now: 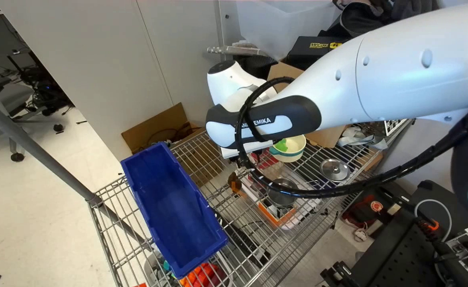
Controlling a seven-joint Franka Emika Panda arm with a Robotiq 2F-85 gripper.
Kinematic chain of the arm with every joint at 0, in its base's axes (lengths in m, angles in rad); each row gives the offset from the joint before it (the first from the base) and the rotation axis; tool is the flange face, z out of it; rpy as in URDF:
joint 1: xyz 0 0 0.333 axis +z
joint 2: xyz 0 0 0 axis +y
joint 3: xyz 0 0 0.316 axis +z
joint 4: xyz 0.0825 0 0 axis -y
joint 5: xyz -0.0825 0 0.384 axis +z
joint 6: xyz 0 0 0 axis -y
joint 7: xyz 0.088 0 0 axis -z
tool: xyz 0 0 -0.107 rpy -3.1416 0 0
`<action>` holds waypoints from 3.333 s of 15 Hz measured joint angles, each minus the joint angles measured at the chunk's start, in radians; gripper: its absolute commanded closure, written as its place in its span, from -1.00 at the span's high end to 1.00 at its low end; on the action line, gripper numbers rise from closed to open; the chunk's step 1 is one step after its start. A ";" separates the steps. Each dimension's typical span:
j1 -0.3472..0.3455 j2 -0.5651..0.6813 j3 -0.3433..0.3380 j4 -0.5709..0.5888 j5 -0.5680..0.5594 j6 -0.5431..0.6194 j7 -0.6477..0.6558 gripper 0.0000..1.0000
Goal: Put the white and grey thing in the pot
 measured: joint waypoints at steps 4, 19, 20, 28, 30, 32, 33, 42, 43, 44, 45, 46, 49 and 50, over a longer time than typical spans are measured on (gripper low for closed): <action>0.000 0.050 0.000 0.083 0.000 -0.047 0.018 -0.76; -0.040 -0.139 0.056 0.058 0.076 -0.233 -0.100 -0.97; -0.046 -0.166 0.065 0.018 0.083 -0.245 -0.122 -0.97; -0.056 -0.318 0.062 -0.370 0.086 -0.256 -0.156 -0.97; -0.056 -0.339 0.055 -0.449 0.086 -0.255 -0.157 -0.97; -0.056 -0.353 0.049 -0.507 0.085 -0.252 -0.166 -0.97; -0.056 -0.359 0.047 -0.528 0.085 -0.250 -0.171 -0.97; -0.055 -0.364 0.045 -0.591 0.055 -0.127 -0.204 -0.97; -0.054 -0.362 0.045 -0.592 0.049 -0.115 -0.205 -0.97; -0.051 -0.359 0.045 -0.594 0.044 -0.105 -0.205 -0.97; -0.047 -0.357 0.045 -0.595 0.040 -0.096 -0.205 -0.97; -0.042 -0.356 0.045 -0.596 0.036 -0.090 -0.205 -0.97; -0.023 -0.354 0.046 -0.599 0.029 -0.067 -0.205 -0.31; -0.018 -0.354 0.046 -0.599 0.027 -0.061 -0.205 -0.27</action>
